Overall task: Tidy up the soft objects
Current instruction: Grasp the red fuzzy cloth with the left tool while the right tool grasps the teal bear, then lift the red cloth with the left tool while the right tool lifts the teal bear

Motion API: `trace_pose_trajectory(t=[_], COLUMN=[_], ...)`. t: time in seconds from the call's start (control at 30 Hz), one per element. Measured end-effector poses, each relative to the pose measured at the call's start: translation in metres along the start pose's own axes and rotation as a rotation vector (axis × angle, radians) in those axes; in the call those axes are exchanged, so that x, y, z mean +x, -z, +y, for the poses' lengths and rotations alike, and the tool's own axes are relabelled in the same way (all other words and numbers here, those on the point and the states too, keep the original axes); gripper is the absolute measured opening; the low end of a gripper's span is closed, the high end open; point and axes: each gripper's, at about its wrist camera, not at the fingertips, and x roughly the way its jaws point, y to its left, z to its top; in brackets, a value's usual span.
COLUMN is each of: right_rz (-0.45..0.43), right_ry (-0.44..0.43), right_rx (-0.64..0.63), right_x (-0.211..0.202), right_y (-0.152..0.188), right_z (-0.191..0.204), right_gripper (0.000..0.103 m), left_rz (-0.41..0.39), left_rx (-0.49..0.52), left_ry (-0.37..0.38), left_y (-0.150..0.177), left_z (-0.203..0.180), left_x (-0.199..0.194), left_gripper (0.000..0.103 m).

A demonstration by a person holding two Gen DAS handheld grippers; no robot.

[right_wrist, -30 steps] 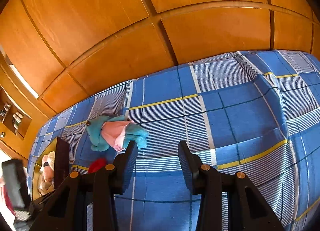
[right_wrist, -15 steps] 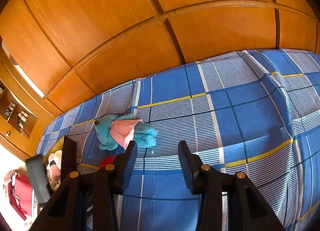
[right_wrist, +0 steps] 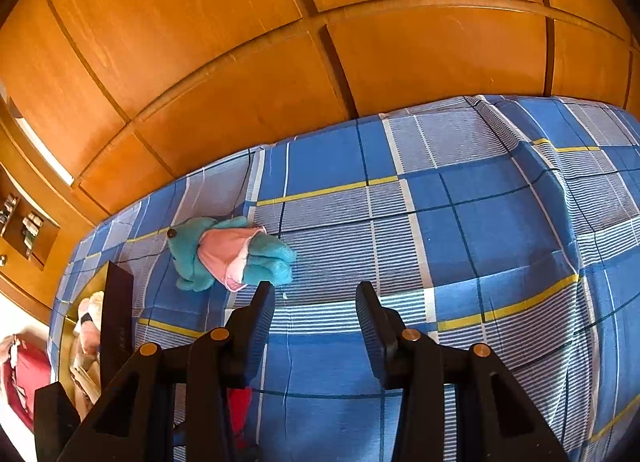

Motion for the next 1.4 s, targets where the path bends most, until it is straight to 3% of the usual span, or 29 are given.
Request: trace_pose_trajectory(t=[0.3,0.4,0.47,0.5,0.53,0.73,0.87,0.9,0.93,0.97,1.1,1.23,1.4], right_rz=[0.098,0.098,0.108,0.123,0.142,0.246,0.29,0.295,0.277,0.244,0.161,0.152,0.174], right_ry=[-0.033,-0.067,-0.097,-0.094,-0.084,0.012,0.064,0.087,0.121,0.144,0.101,0.099,0.228], right_rx=[-0.184,-0.327,-0.446,-0.493,-0.565,-0.861,-0.948,-0.966,-0.981,-0.974,-0.887,-0.748,-0.578], right_x=[0.02,0.026,0.034,0.04,0.049,0.098,0.13,0.135,0.138,0.136,0.105,0.065,0.03], right_y=[0.012,0.003,-0.004,-0.007,-0.011,-0.011,-0.008,-0.006,-0.004,-0.003,-0.007,-0.004,0.023], right_z=[0.027,0.05,0.07,0.079,0.092,0.138,0.15,0.152,0.154,0.154,0.142,0.113,0.056], right_gripper=[0.042,0.042,0.051,0.063,0.067,0.067,0.067,0.059,0.032,0.031,0.027,0.027,0.028], left_rz=[-0.04,-0.064,-0.075,-0.081,-0.085,-0.108,-0.119,-0.12,-0.121,-0.122,-0.127,-0.122,-0.113], left_rx=[-0.012,-0.018,-0.026,-0.034,-0.039,-0.052,-0.062,-0.066,-0.066,-0.064,-0.063,-0.064,-0.058], left_ry=[0.024,0.036,0.045,0.052,0.057,0.066,0.077,0.08,0.08,0.078,0.073,0.068,0.05], left_y=[0.011,0.013,0.014,0.015,0.016,0.019,0.021,0.022,0.023,0.023,0.024,0.024,0.022], left_z=[0.005,0.008,0.011,0.013,0.014,0.016,0.02,0.021,0.022,0.022,0.021,0.021,0.015], left_x=[-0.007,-0.009,-0.011,-0.012,-0.013,-0.014,-0.017,-0.017,-0.018,-0.019,-0.018,-0.018,-0.015], left_gripper=[0.041,0.041,0.041,0.041,0.041,0.041,0.041,0.041,0.041,0.041,0.041,0.041,0.04])
